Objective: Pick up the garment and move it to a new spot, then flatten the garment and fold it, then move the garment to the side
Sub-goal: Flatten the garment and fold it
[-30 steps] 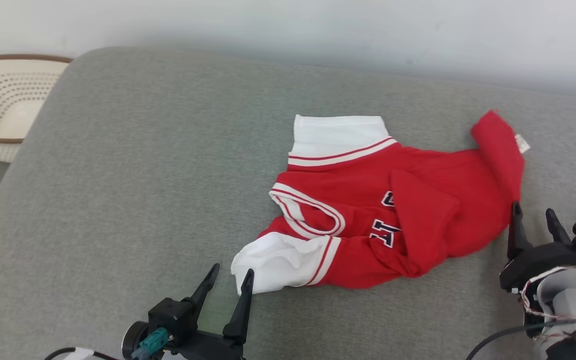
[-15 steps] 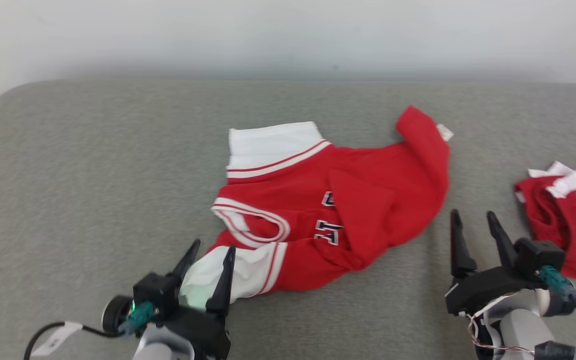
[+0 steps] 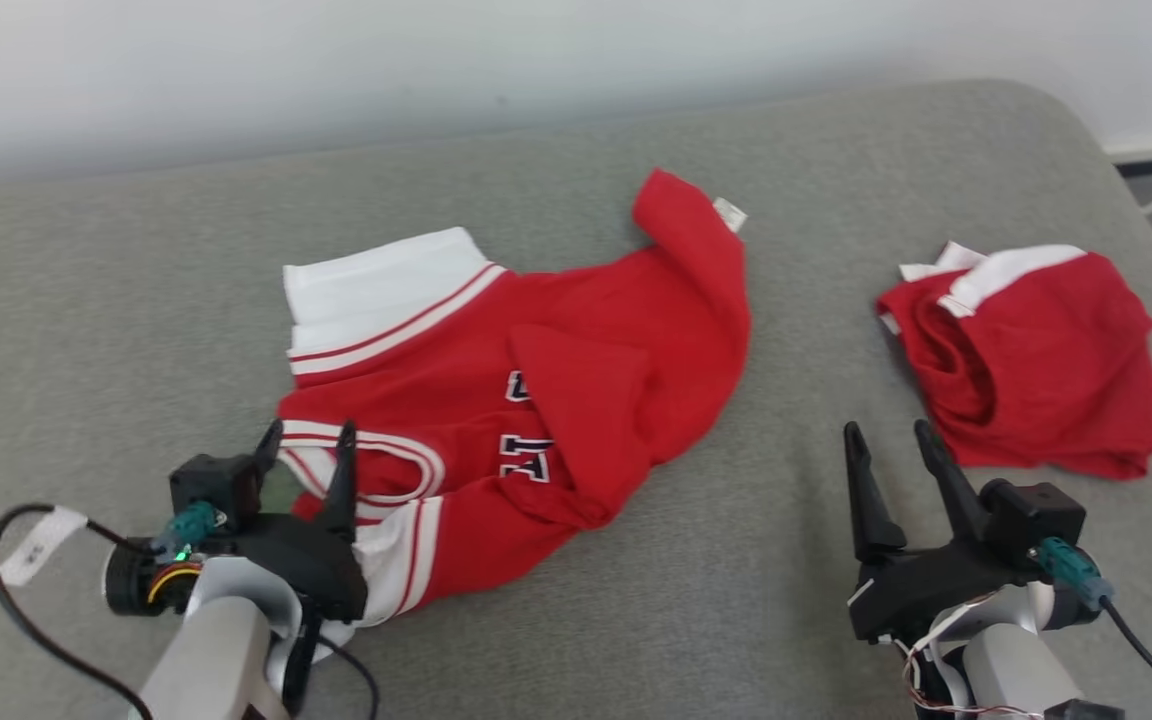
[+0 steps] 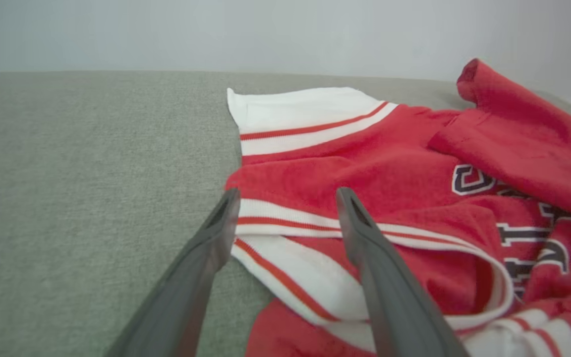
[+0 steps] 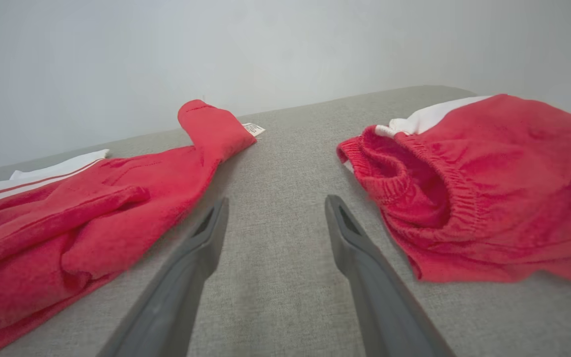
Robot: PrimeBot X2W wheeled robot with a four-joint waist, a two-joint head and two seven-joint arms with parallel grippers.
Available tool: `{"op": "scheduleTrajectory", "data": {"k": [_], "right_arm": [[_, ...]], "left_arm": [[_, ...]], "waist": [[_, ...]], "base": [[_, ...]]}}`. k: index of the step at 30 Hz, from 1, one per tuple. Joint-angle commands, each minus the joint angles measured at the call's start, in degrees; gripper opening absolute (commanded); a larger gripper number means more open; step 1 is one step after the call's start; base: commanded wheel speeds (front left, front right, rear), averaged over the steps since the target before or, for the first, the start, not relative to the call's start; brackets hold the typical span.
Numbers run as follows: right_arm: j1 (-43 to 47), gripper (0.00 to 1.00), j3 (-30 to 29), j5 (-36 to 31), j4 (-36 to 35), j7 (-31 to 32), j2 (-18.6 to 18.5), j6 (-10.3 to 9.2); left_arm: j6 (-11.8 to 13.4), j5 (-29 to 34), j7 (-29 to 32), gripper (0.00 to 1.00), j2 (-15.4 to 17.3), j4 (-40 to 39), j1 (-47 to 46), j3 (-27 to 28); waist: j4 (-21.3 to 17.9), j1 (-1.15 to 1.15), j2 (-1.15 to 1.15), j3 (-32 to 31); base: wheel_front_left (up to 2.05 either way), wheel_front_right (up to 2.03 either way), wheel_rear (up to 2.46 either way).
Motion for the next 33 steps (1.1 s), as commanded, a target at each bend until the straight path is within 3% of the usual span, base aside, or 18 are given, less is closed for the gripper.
{"op": "scheduleTrajectory", "data": {"k": [1,10,11,12,13,19,25,33], "right_arm": [[0.3,1.0,-0.1,0.3,-0.1,0.0,-0.5,0.0],[0.4,1.0,0.2,1.9,-0.8,0.0,-0.3,0.0],[0.3,1.0,0.2,2.0,-0.9,0.0,-0.2,0.0],[0.3,1.0,0.2,2.1,-1.0,0.0,0.0,0.0],[0.3,1.0,0.3,2.0,-1.3,0.0,0.0,0.0],[-0.5,1.0,1.2,3.8,-2.6,0.0,0.0,0.0],[-0.3,1.0,1.9,4.8,-3.9,0.0,0.2,0.0],[-0.5,1.0,3.6,6.2,-4.8,0.0,0.0,0.0]], "left_arm": [[0.0,0.5,-0.1,1.0,0.6,2.4,-0.7,0.1],[2.4,1.6,0.1,0.98,1.0,14.8,-6.3,-0.3],[2.5,2.1,0.1,0.64,1.1,15.8,-6.4,-0.6],[2.4,2.4,0.2,0.43,1.2,16.9,-6.6,-1.0],[2.3,2.5,0.3,0.0,1.1,17.8,-6.9,-1.2],[1.5,2.2,0.5,0.0,1.4,22.3,-9.1,-1.8],[2.8,2.6,0.0,0.0,4.9,16.5,-11.7,-0.6],[3.9,4.5,0.0,0.0,14.1,12.1,-16.7,1.6]], "waist": [[-2.7,0.0,0.0,1.6],[-3.3,0.0,0.0,2.5],[-3.2,0.0,0.0,2.5],[-3.1,0.0,0.0,2.6],[-2.9,0.0,0.0,2.8],[-2.5,0.0,0.0,3.7],[-2.8,0.0,0.0,4.3],[-5.1,0.0,0.0,4.9]], "base": [[0.0,0.0,0.0],[0.0,0.0,0.0],[0.0,0.0,0.0],[0.0,0.0,0.0],[0.0,0.0,0.0],[0.0,0.0,0.0],[0.0,0.0,0.0],[0.0,0.0,0.0]]}}
